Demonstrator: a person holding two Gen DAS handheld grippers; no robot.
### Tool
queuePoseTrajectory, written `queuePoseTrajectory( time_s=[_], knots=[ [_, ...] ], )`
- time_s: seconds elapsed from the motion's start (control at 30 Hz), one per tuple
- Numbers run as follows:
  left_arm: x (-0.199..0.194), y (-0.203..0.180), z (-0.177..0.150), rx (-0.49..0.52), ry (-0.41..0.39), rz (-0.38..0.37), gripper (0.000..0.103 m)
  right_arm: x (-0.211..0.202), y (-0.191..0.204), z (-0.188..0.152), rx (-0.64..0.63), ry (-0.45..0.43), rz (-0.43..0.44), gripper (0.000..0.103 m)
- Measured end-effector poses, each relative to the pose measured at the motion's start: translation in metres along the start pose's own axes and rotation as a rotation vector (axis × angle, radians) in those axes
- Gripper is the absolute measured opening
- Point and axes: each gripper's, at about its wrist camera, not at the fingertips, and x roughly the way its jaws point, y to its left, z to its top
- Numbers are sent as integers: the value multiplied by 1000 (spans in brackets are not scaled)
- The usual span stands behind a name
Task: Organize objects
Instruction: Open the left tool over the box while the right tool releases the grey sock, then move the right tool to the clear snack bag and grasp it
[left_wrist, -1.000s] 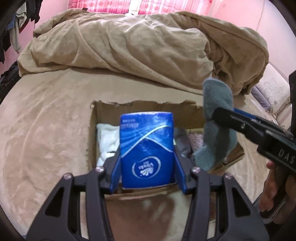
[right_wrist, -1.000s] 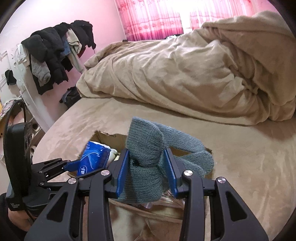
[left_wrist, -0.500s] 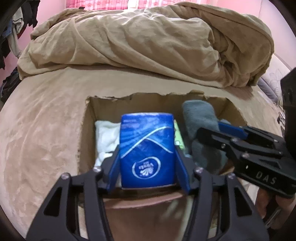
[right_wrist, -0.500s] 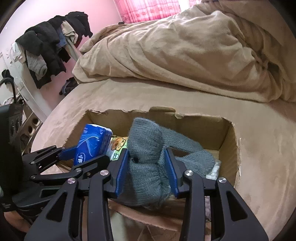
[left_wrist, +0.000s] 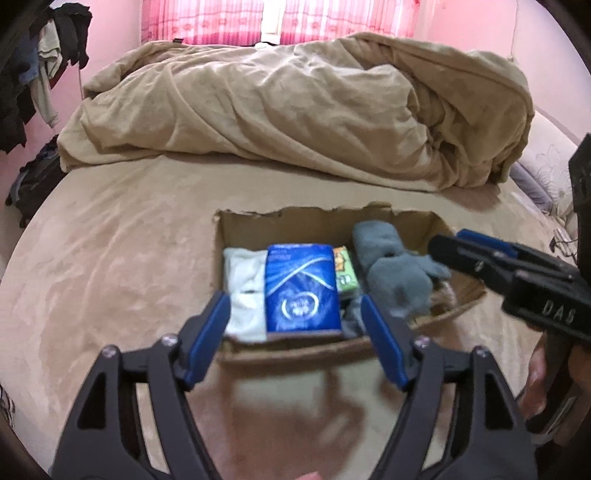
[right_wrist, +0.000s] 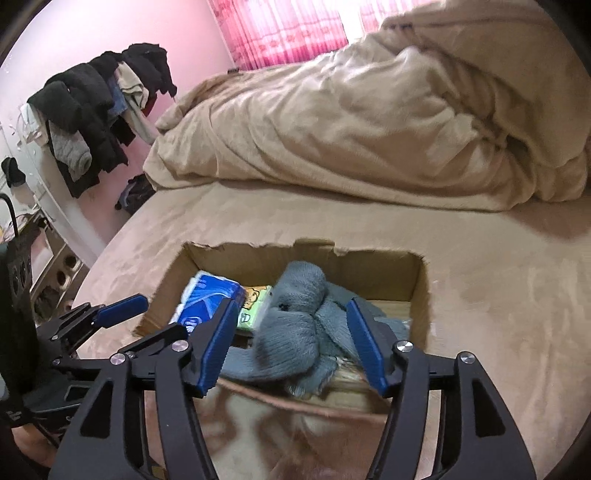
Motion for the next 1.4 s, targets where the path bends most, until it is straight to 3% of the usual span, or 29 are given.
queuePoseTrajectory(
  time_s=[0.3,0.53,0.67,0.83,1.07,1.4],
  knots=[
    [-68,-8,-11,-26,-64,-9,75,-63,19,-6,-24,-59,-58,71],
    [-113,-21,-24,11,-108,0,76,-105,34,-22,-52,-82,-81,73],
    [-128,-20,-36,-7,-104,-11,83,-129,38,-30,-57,-102,-98,73],
    [-140,-20,-56,-18,-88,-12,83,-148,40,-40,-62,-106,-114,73],
    [-140,-23,-81,-25,-61,-30,83,-152,45,-62,-72,-71,-118,73],
    [-100,-9,-100,-56,-15,2,83,-97,29,-100,-35,48,-122,73]
  ],
)
